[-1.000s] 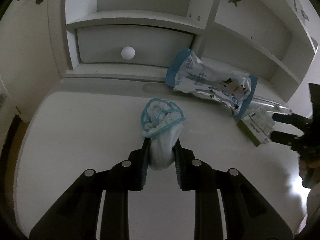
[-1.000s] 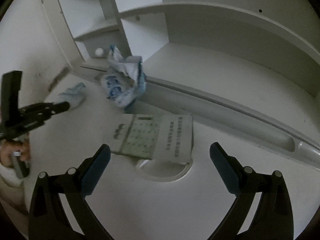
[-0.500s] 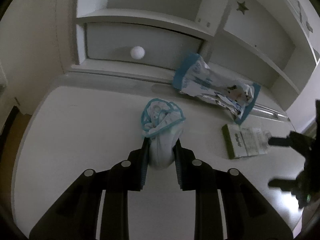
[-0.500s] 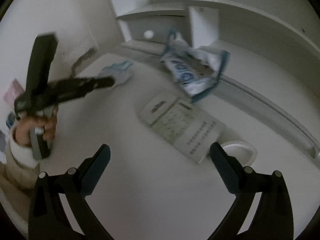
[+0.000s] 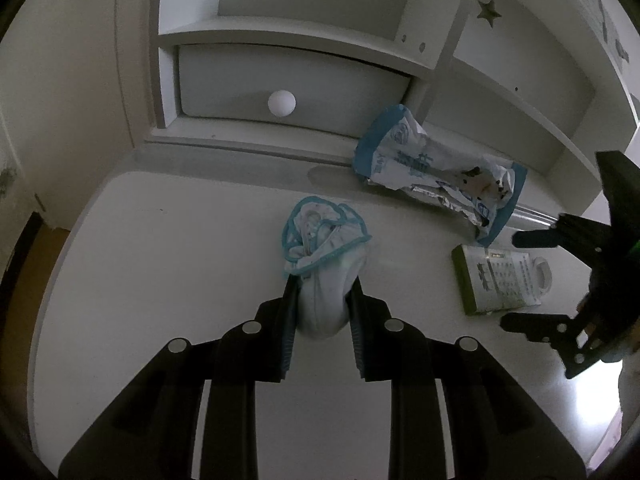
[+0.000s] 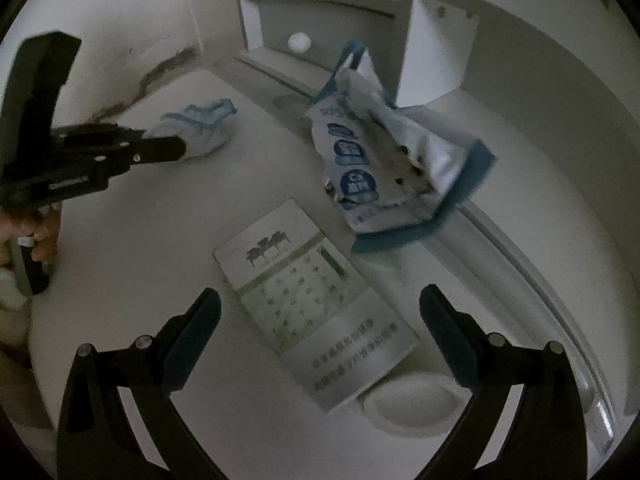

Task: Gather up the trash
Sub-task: 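Grasp the white-blue cloth with the left gripper while the right grasps the white cigarette pack, then carry the cloth and cigarette pack over the bin and open both grippers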

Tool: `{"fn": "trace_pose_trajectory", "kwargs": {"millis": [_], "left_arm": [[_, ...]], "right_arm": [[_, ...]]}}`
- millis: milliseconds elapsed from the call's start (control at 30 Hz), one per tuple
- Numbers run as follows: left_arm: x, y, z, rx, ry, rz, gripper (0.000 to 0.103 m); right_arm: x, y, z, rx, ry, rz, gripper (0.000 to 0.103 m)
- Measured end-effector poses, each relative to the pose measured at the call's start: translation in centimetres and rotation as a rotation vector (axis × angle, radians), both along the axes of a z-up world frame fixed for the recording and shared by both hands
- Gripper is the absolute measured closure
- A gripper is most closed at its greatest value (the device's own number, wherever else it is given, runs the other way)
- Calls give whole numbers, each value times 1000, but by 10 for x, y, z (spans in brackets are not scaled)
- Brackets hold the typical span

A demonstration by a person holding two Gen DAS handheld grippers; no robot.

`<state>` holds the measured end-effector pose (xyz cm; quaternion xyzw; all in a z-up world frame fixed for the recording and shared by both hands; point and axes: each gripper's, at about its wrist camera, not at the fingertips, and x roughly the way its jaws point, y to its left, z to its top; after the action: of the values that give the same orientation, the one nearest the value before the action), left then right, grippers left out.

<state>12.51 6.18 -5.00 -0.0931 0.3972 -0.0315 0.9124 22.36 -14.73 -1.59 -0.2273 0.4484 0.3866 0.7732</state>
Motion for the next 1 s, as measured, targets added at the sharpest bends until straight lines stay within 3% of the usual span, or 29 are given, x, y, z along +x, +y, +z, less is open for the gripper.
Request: {"fn": "trace_pose_trajectory", "kwargs": {"millis": [133, 200, 267, 567, 700, 833, 1000], "left_arm": [[1, -2, 0, 1, 0, -7, 80], [1, -3, 0, 1, 1, -9, 79], [1, -3, 0, 0, 0, -12, 79], [1, -3, 0, 2, 0, -16, 79], [1, -4, 1, -25, -14, -45, 79], [1, -12, -1, -23, -17, -70, 83], [-14, -49, 16, 17, -46, -127, 87]], "right_arm": [[0, 7, -5, -21, 11, 19, 9], [-4, 5, -3, -15, 7, 16, 20], [-6, 3, 1, -13, 7, 3, 37], [-20, -12, 10, -25, 20, -80, 43], [-29, -34, 22, 42, 12, -155, 43], [-41, -59, 13, 79, 26, -223, 43], [-79, -130, 42, 344, 53, -314, 43]]}}
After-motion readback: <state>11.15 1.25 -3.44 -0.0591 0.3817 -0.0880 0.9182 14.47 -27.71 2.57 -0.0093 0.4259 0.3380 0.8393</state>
